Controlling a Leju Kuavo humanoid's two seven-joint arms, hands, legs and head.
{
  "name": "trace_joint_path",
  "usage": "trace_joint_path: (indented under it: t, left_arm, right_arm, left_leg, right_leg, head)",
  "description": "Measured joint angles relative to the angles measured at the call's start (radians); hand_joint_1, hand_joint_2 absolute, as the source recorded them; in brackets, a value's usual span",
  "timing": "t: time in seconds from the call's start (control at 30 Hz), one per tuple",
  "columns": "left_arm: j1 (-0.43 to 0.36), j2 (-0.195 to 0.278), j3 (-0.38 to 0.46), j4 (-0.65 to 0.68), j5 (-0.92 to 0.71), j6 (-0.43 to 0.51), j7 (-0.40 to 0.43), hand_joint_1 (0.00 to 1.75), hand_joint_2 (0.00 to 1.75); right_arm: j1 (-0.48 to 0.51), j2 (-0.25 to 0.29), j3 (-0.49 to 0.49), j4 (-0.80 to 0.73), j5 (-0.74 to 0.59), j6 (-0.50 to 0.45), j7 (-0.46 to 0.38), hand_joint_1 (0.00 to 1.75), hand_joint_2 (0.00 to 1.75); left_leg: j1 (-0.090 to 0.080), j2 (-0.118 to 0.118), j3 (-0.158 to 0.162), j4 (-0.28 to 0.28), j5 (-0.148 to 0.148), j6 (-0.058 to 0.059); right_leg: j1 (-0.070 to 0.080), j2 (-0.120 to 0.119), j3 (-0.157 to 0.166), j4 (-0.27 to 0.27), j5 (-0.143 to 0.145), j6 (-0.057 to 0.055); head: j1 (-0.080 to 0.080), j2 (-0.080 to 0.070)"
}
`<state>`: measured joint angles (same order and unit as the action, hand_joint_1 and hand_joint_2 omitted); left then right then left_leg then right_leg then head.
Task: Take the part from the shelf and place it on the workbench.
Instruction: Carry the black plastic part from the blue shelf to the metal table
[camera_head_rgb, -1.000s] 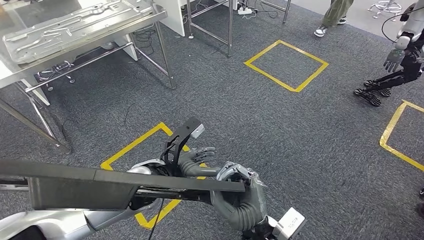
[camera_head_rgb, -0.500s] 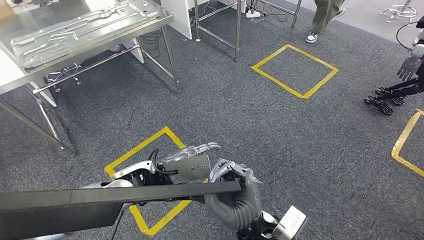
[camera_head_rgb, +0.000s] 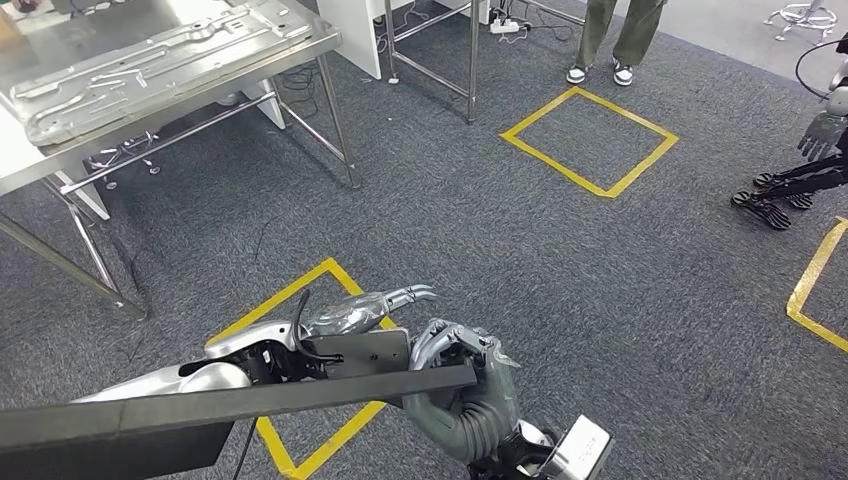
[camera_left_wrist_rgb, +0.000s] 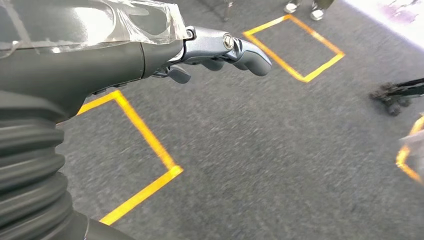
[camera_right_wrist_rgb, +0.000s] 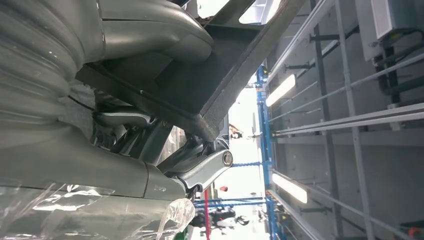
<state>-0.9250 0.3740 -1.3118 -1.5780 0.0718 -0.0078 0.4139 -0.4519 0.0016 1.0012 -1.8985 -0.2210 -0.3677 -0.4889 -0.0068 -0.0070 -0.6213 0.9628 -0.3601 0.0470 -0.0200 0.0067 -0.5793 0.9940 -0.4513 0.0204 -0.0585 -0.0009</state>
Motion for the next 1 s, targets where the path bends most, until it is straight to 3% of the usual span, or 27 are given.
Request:
trace_joint_path:
  t: [0.07,0.13,0.2,0.27,0.3,0.33,0.4,0.43,0.47,0.6,0.63,0.73,0.77,0.8,0.83,0.9,0.93,1.0]
  left_arm:
    - [0.005,0.004,0.008,-0.003,0.052,0.014,0.011,0.00,1.75]
    - [0.012,0.004,0.016,-0.003,0.119,0.039,0.016,0.00,1.75]
    - [0.022,-0.001,0.019,-0.003,0.166,0.061,0.019,0.00,1.75]
    - [0.033,-0.006,0.019,-0.002,0.186,0.073,0.021,0.00,1.75]
    - [0.037,-0.008,0.019,-0.002,0.192,0.079,0.021,0.00,1.75]
    - [0.040,-0.010,0.019,-0.002,0.197,0.086,0.019,0.00,1.75]
    - [0.042,-0.014,0.021,-0.002,0.211,0.106,0.006,0.00,1.75]
    - [0.043,-0.017,0.023,-0.002,0.219,0.116,-0.003,0.00,1.75]
    - [0.045,-0.018,0.026,-0.001,0.229,0.126,-0.011,0.00,1.75]
    - [0.054,-0.020,0.034,-0.001,0.270,0.156,0.007,0.00,1.75]
    - [0.055,-0.020,0.035,-0.001,0.279,0.161,0.020,0.00,1.75]
    - [0.058,-0.019,0.034,-0.001,0.298,0.169,0.050,0.00,1.75]
    - [0.060,-0.019,0.033,-0.001,0.301,0.169,0.056,0.00,1.75]
    - [0.061,-0.019,0.033,-0.001,0.303,0.169,0.060,0.00,1.75]
    - [0.061,-0.018,0.033,-0.001,0.301,0.169,0.063,0.00,1.75]
    - [0.056,-0.014,0.033,-0.005,0.285,0.163,0.070,0.00,1.75]
    - [0.051,-0.012,0.033,-0.008,0.273,0.158,0.073,0.00,1.75]
    - [0.043,-0.008,0.031,-0.015,0.254,0.148,0.079,0.00,1.75]
  right_arm:
    - [-0.005,0.000,-0.002,0.002,0.001,-0.011,0.000,1.75,1.75]
    - [-0.010,-0.001,-0.006,0.002,0.006,-0.030,0.007,1.75,1.75]
    - [-0.014,-0.004,-0.011,0.002,0.013,-0.046,0.019,1.75,1.75]
    - [-0.014,-0.008,-0.014,0.001,0.020,-0.056,0.029,1.75,1.75]
    - [-0.015,-0.010,-0.015,0.000,0.026,-0.061,0.035,1.75,1.75]
    - [-0.015,-0.013,-0.015,-0.003,0.033,-0.066,0.041,1.75,1.75]
    - [-0.020,-0.016,-0.016,-0.013,0.050,-0.078,0.057,1.75,1.75]
    - [-0.023,-0.018,-0.017,-0.018,0.057,-0.084,0.064,1.75,1.75]
    - [-0.026,-0.019,-0.017,-0.024,0.062,-0.089,0.069,1.75,1.75]
    - [-0.034,-0.023,-0.018,-0.042,0.074,-0.106,0.084,1.75,1.75]
    - [-0.035,-0.023,-0.018,-0.045,0.076,-0.110,0.085,1.75,1.75]
    - [-0.035,-0.026,-0.018,-0.049,0.078,-0.118,0.088,1.75,1.75]
    - [-0.035,-0.028,-0.018,-0.050,0.078,-0.118,0.089,1.75,1.75]
    - [-0.035,-0.029,-0.018,-0.050,0.078,-0.118,0.089,1.75,1.75]
    - [-0.035,-0.030,-0.018,-0.050,0.078,-0.118,0.089,1.75,1.75]
    - [-0.036,-0.030,-0.018,-0.052,0.077,-0.118,0.088,1.75,1.75]
    - [-0.037,-0.031,-0.018,-0.053,0.076,-0.118,0.086,1.75,1.75]
    - [-0.038,-0.031,-0.018,-0.054,0.075,-0.117,0.083,1.75,1.75]
  left_leg:
    - [0.003,-0.001,0.013,-0.018,0.002,0.003]
    - [0.009,0.000,0.033,-0.038,0.006,0.007]
    - [0.010,0.001,0.041,-0.041,0.003,0.011]
    - [0.011,0.000,0.042,-0.041,-0.001,0.011]
    - [0.012,0.000,0.043,-0.039,-0.003,0.009]
    - [0.015,-0.001,0.045,-0.036,-0.007,0.005]
    - [0.016,-0.002,0.043,-0.018,-0.022,-0.008]
    - [0.015,-0.003,0.040,-0.009,-0.029,-0.015]
    - [0.014,-0.003,0.038,-0.003,-0.034,-0.020]
    - [0.020,-0.001,0.027,0.023,-0.054,-0.031]
    - [0.022,-0.001,0.009,0.062,-0.075,-0.034]
    - [0.022,0.000,-0.091,0.268,-0.159,-0.039]
    - [0.021,0.000,-0.115,0.310,-0.167,-0.037]
    - [0.020,0.000,-0.119,0.310,-0.155,-0.033]
    - [0.018,0.000,-0.105,0.272,-0.128,-0.027]
    - [0.011,0.001,-0.039,0.125,-0.062,-0.012]
    - [0.006,0.002,-0.010,0.065,-0.042,-0.007]
    - [-0.003,0.003,0.015,0.011,-0.034,-0.002]
  right_leg:
    - [-0.001,-0.003,0.005,0.001,-0.006,0.011]
    - [0.001,-0.003,-0.014,0.055,-0.037,0.019]
    - [0.000,-0.003,-0.082,0.182,-0.090,0.024]
    - [-0.002,-0.003,-0.143,0.270,-0.107,0.030]
    - [-0.004,-0.003,-0.148,0.261,-0.089,0.033]
    - [-0.006,-0.004,-0.131,0.213,-0.053,0.037]
    - [-0.012,-0.002,-0.072,0.075,0.017,0.043]
    - [-0.013,0.000,-0.052,0.028,0.035,0.040]
    - [-0.013,0.003,-0.042,0.006,0.040,0.036]
    - [-0.008,0.006,-0.041,0.005,0.038,0.009]
    - [-0.008,0.005,-0.040,0.004,0.039,0.004]
    - [-0.005,0.002,-0.039,0.004,0.037,-0.001]
    - [-0.003,0.002,-0.039,0.004,0.036,-0.002]
    - [-0.002,0.002,-0.038,0.004,0.034,-0.002]
    - [-0.001,0.002,-0.036,0.004,0.033,-0.002]
    - [0.000,0.002,-0.031,0.004,0.031,0.000]
    - [0.001,0.002,-0.030,0.003,0.029,0.002]
    - [0.001,0.002,-0.029,0.001,0.027,0.010]
  head:
    - [0.000,0.000]
    - [0.001,0.000]
    - [0.001,0.000]
    - [0.001,0.000]
    - [0.001,0.000]
    - [0.001,0.000]
    - [0.001,0.000]
    - [0.001,0.000]
    - [0.001,0.000]
    - [0.000,0.000]
    - [0.000,0.000]
    - [0.000,0.000]
    - [0.000,0.000]
    - [0.000,0.000]
    - [0.000,0.000]
    - [0.000,0.000]
    - [0.000,0.000]
    - [0.000,0.000]
